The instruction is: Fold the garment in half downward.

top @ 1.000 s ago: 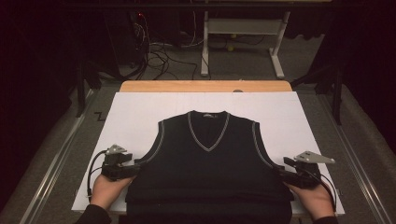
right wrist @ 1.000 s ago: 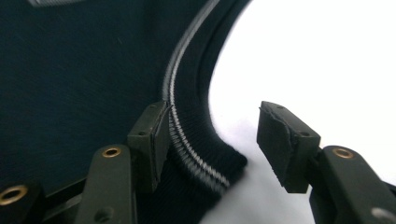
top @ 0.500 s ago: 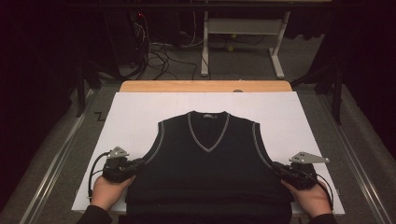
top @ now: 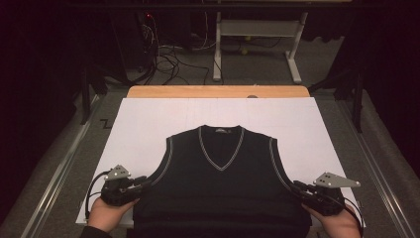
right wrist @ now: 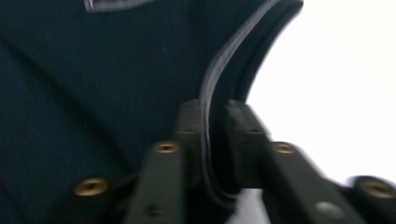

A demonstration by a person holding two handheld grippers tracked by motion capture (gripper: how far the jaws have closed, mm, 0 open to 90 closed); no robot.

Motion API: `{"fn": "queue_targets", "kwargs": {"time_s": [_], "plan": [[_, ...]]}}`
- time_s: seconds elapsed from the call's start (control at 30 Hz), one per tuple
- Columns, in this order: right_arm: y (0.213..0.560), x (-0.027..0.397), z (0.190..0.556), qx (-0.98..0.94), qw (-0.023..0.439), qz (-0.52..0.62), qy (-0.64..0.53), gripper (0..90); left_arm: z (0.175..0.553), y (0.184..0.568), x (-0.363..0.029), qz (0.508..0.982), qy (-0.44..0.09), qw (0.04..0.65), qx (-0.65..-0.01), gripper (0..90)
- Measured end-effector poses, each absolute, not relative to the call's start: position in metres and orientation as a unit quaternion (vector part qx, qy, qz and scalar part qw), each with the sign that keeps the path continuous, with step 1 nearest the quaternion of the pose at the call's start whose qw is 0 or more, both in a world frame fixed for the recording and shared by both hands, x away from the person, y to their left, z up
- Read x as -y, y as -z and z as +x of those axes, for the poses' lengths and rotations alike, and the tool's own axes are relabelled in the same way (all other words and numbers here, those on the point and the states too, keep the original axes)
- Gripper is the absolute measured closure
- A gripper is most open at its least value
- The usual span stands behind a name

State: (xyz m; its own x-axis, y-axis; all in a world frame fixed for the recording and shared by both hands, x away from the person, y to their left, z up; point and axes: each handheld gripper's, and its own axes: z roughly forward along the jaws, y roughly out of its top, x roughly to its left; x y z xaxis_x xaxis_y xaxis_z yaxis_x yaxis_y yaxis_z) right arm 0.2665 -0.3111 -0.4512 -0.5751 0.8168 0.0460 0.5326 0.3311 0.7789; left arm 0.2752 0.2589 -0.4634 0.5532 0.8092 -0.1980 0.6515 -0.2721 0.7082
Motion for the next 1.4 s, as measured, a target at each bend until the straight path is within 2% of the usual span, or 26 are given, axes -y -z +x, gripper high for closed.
{"fn": "queue_targets", "kwargs": {"time_s": [0.07, 0.1, 0.27, 0.3, 0.37, 0.43, 0.47, 0.5, 0.53, 0.57, 0.67, 0.77, 0.83, 0.87, 0.9, 0.97, 1.0, 1.03, 1.07, 1.1, 1.17, 1.2, 1.23, 1.3, 1.4], "plan": [[0.448, 0.309, 0.277, -0.786, 0.186, 0.433, -0.400, 55.6, 0.293, 0.455, -0.259, 0.772, -0.111, 0.402, -0.480, 46.0], [0.445, 0.307, 0.286, -0.782, 0.193, 0.438, -0.400, 53.1, 0.299, 0.453, -0.257, 0.768, -0.112, 0.405, -0.483, 41.9], [0.437, 0.297, 0.326, -0.766, 0.220, 0.456, -0.397, 34.4, 0.332, 0.445, -0.243, 0.761, -0.135, 0.404, -0.489, 34.1], [0.436, 0.294, 0.337, -0.762, 0.217, 0.462, -0.397, 31.3, 0.352, 0.442, -0.234, 0.753, -0.133, 0.405, -0.501, 34.1], [0.434, 0.289, 0.350, -0.761, 0.229, 0.466, -0.388, 26.2, 0.359, 0.442, -0.231, 0.752, -0.131, 0.403, -0.505, 29.7], [0.435, 0.285, 0.365, -0.753, 0.236, 0.480, -0.383, 18.6, 0.385, 0.444, -0.221, 0.749, -0.111, 0.392, -0.523, 28.0], [0.437, 0.283, 0.371, -0.751, 0.238, 0.486, -0.379, 14.9, 0.385, 0.444, -0.221, 0.749, -0.111, 0.392, -0.523, 24.1], [0.437, 0.283, 0.371, -0.751, 0.238, 0.486, -0.379, 14.9, 0.391, 0.445, -0.219, 0.747, -0.106, 0.391, -0.528, 24.1], [0.438, 0.281, 0.376, -0.751, 0.238, 0.489, -0.375, 13.8, 0.397, 0.448, -0.216, 0.744, -0.100, 0.390, -0.533, 19.7], [0.443, 0.277, 0.387, -0.752, 0.226, 0.500, -0.366, 8.0, 0.407, 0.454, -0.212, 0.741, -0.085, 0.387, -0.543, 13.7], [0.452, 0.271, 0.403, -0.760, 0.215, 0.511, -0.339, 3.0, 0.419, 0.467, -0.204, 0.748, -0.080, 0.356, -0.555, 5.7], [0.457, 0.270, 0.411, -0.758, 0.221, 0.519, -0.325, 5.0, 0.425, 0.474, -0.198, 0.755, -0.085, 0.330, -0.560, 1.8], [0.462, 0.270, 0.420, -0.758, 0.201, 0.533, -0.317, 9.6, 0.426, 0.474, -0.191, 0.761, -0.098, 0.313, -0.559, 0.0], [0.465, 0.266, 0.424, -0.768, 0.186, 0.531, -0.307, 22.9, 0.427, 0.474, -0.188, 0.761, -0.101, 0.307, -0.562, 0.9], [0.465, 0.266, 0.424, -0.768, 0.186, 0.531, -0.307, 22.9, 0.427, 0.473, -0.186, 0.761, -0.108, 0.297, -0.567, 4.1], [0.464, 0.257, 0.428, -0.776, 0.196, 0.525, -0.289, 34.2, 0.427, 0.468, -0.179, 0.773, -0.129, 0.254, -0.566, 13.7], [0.464, 0.257, 0.428, -0.776, 0.196, 0.525, -0.289, 34.2, 0.427, 0.468, -0.179, 0.773, -0.129, 0.254, -0.566, 18.5], [0.462, 0.252, 0.430, -0.784, 0.192, 0.517, -0.284, 47.3, 0.428, 0.466, -0.177, 0.775, -0.124, 0.254, -0.565, 25.9], [0.462, 0.252, 0.430, -0.784, 0.192, 0.517, -0.284, 47.3, 0.430, 0.464, -0.174, 0.780, -0.116, 0.251, -0.562, 25.9], [0.460, 0.246, 0.432, -0.786, 0.192, 0.517, -0.278, 56.7, 0.431, 0.462, -0.171, 0.783, -0.112, 0.252, -0.558, 39.2], [0.460, 0.243, 0.432, -0.788, 0.186, 0.515, -0.281, 66.7, 0.432, 0.460, -0.163, 0.786, -0.107, 0.248, -0.557, 47.7], [0.460, 0.243, 0.432, -0.788, 0.186, 0.515, -0.281, 66.7, 0.432, 0.460, -0.163, 0.786, -0.107, 0.248, -0.557, 52.3], [0.459, 0.241, 0.431, -0.790, 0.186, 0.513, -0.280, 71.7, 0.432, 0.460, -0.162, 0.784, -0.104, 0.251, -0.558, 52.3], [0.459, 0.236, 0.429, -0.798, 0.200, 0.498, -0.275, 78.2, 0.435, 0.459, -0.164, 0.781, -0.073, 0.278, -0.554, 70.4], [0.452, 0.238, 0.427, -0.793, 0.222, 0.491, -0.284, 78.8, 0.436, 0.444, -0.171, 0.762, -0.102, 0.328, -0.549, 71.2]]}}
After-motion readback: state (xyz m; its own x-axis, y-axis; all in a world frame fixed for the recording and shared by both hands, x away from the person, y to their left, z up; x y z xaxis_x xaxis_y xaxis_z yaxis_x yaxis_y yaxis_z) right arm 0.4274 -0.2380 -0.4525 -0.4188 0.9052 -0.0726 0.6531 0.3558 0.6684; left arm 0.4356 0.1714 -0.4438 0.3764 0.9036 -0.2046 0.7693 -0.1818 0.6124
